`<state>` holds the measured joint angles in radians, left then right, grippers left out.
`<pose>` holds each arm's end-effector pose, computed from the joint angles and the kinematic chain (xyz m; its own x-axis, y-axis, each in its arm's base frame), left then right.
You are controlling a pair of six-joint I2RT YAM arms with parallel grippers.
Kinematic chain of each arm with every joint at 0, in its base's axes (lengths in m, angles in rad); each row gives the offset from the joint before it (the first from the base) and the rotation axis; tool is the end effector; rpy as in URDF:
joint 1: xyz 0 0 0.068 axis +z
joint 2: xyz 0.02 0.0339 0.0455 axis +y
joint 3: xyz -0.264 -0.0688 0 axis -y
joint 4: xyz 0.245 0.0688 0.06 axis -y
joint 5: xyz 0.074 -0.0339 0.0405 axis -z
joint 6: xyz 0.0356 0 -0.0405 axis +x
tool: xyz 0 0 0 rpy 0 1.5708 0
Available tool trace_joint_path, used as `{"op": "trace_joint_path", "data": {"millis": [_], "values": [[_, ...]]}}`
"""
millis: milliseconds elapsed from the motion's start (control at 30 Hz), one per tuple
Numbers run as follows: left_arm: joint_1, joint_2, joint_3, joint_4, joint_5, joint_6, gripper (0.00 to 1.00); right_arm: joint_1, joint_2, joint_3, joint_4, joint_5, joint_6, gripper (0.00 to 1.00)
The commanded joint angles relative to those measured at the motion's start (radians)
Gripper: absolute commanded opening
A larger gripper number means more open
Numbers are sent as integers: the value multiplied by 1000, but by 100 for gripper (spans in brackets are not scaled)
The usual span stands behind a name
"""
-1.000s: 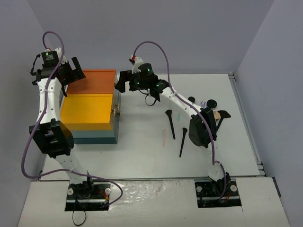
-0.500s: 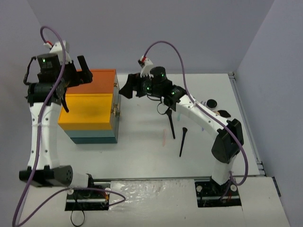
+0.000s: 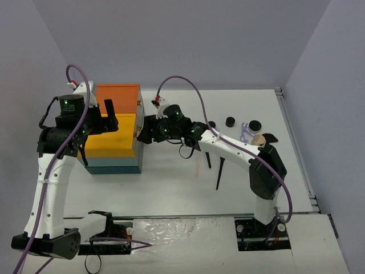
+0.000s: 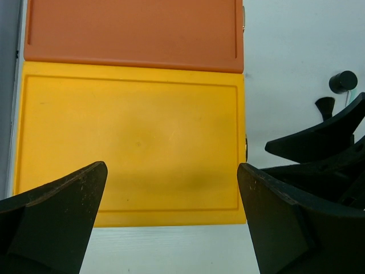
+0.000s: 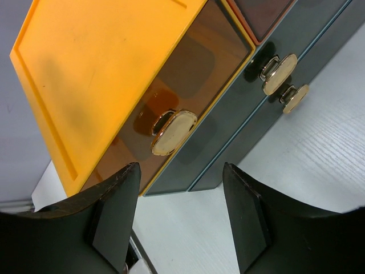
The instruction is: Organize the makeup
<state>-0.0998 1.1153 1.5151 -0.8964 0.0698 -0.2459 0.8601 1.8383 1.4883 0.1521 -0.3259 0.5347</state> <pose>0.2012 -0.0226 0.4490 -0.4989 -0.1941 -0.8447 0.0402 0.9684 -0.2463 0.2824 0.3456 0.3193 -0.5806 0.0655 -0.8116 -0.7286 0.4030 0.5538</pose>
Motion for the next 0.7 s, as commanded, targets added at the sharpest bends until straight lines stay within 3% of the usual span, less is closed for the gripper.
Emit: {"op": "trace_joint_path", "data": {"millis": [0, 667], "values": [[-16, -58, -6, 10, -47, 7, 97, 14, -5, 44, 96, 98, 17, 56], [-37, -58, -40, 19, -61, 10, 97, 37, 37, 86, 113, 141, 52, 56]]}}
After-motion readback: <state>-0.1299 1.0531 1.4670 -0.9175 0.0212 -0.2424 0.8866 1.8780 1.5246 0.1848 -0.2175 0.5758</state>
